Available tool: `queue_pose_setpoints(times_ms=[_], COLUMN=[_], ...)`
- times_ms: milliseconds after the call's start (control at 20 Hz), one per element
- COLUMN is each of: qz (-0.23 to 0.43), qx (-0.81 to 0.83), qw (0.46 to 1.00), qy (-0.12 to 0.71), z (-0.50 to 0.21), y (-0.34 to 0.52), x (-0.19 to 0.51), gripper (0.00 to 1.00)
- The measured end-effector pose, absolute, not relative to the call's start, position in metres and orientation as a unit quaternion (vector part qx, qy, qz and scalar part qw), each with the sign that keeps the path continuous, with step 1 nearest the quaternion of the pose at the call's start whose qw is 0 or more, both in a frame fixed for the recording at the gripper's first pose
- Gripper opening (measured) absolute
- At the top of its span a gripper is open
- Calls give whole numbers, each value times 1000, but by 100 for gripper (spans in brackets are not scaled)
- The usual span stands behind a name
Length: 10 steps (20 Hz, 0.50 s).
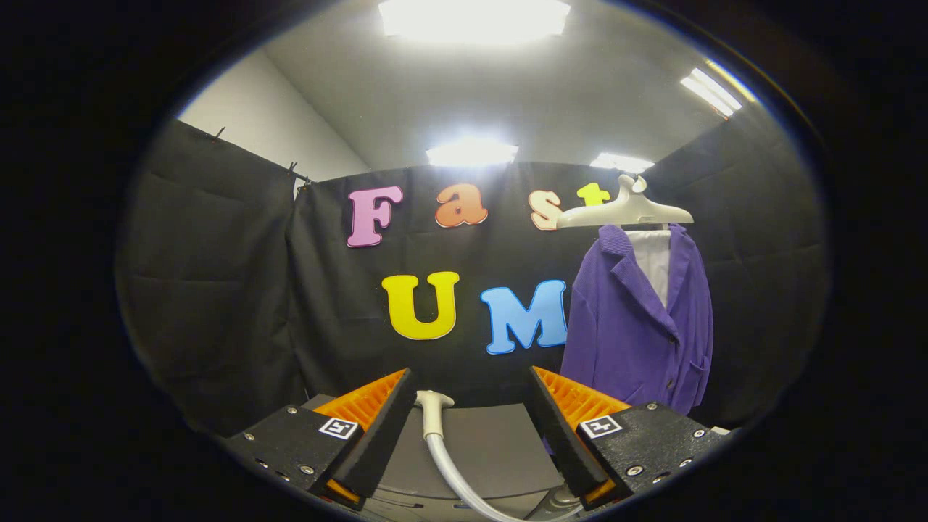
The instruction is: Iron the clothes twice with a garment steamer, once on the left side and once on the right side.
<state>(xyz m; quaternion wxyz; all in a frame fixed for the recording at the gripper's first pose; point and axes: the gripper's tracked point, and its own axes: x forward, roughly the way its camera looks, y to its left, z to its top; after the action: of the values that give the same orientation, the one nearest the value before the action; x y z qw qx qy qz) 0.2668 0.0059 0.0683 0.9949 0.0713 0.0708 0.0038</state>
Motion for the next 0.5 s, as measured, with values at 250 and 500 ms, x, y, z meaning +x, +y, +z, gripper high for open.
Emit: queue_pose_setpoints(times_ms=[250,500], qz=[-4,5], qx=[65,87], qw=[992,986], qy=[111,141], z=[44,19], y=[20,45], x=[326,383], gripper=[95,95])
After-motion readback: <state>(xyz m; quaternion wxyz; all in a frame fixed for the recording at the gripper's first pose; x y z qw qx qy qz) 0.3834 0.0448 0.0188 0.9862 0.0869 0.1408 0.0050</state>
